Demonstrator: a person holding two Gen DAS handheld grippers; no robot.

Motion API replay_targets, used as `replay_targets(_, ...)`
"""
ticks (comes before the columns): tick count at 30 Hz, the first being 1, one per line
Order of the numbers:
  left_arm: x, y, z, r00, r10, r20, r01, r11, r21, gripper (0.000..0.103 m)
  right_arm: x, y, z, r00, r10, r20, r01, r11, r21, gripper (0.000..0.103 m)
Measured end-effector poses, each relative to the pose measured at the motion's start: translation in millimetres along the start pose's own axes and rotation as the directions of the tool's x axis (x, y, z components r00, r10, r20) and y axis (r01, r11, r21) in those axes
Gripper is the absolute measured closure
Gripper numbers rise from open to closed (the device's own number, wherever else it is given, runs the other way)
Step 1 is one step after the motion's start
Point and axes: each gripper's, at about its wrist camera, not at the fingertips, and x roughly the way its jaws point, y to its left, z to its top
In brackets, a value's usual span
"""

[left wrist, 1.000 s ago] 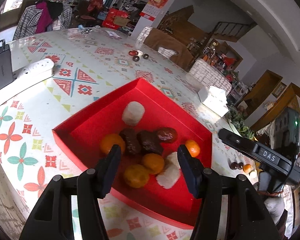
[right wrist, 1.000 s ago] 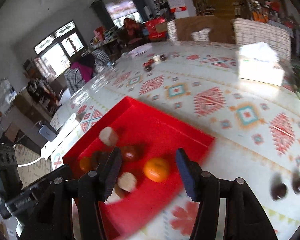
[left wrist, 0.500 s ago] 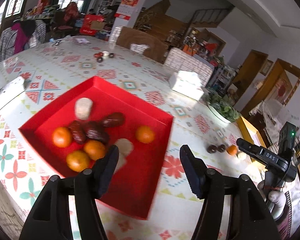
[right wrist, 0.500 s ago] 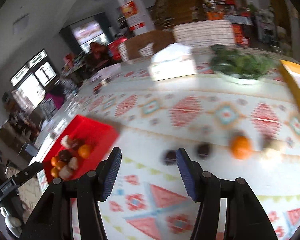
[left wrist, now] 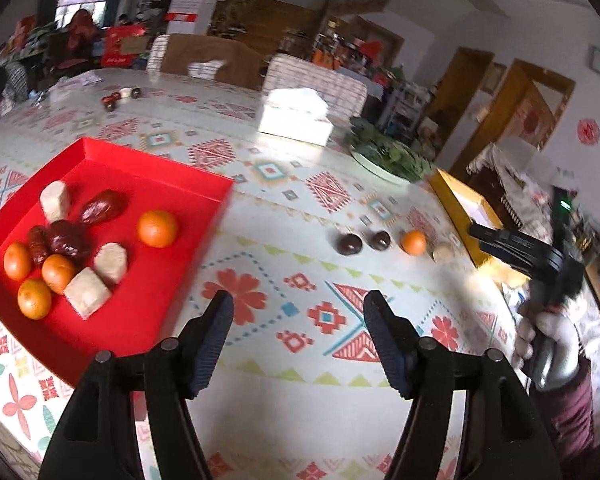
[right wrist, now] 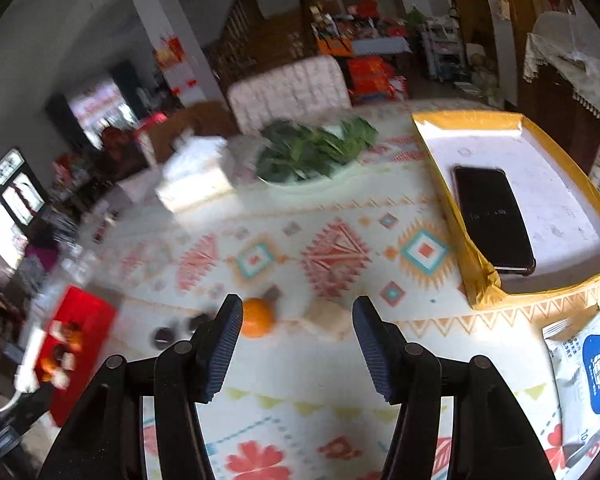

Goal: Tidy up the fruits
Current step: 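Grasp an orange with the left tool while the right tool grasps a square rice cake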

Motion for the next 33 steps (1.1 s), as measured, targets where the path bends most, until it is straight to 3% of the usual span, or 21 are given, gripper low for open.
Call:
replay_targets(5,0.4,-15.4,3.8,0.999,0.033,0.005,-0.033,0.997,0.067,0.036,40.1,-11.2,-3.9,0.996,-0.062,-0.062,0.065,0.997,0.033,0.041)
replay_targets(10,12.5,-31.0,14.2,0.999,0.047,0.008,-0.047,0.99,0.134,0.036,61.4,-17.8,-7.3,0.994,-0.051,-0.094,0.056,0.997,0.046,0.041)
replay_targets(15,39.7,-51.7,25.7,1.0,-0.001,-0.017,0.004,0.984,0.177,0.036,64.5,-15.6,-9.0,0.996,-0.036,-0.083,0.038,0.999,0.014,0.057)
replay_targets(19,67.7,-73.7,34.0,0.998,-0.018,-0.053,0.03,0.974,0.226,0.046,62.7,-11.0,-10.4,0.997,-0.034,-0.07,0.033,0.999,-0.015,0.057)
replay_targets(26,121.7,-125.1,43.3,0.988,-0.063,-0.14,0.105,0.944,0.314,0.046,42.0,-20.5,-5.5,1.0,0.002,-0.002,-0.002,1.0,0.013,0.057)
replay_targets(33,178.3,-165.8,45.9,0.975,-0.066,-0.212,0.146,0.909,0.391,0.046,33.2,-45.4,-1.7,0.998,0.054,0.011,-0.055,0.989,0.139,0.057)
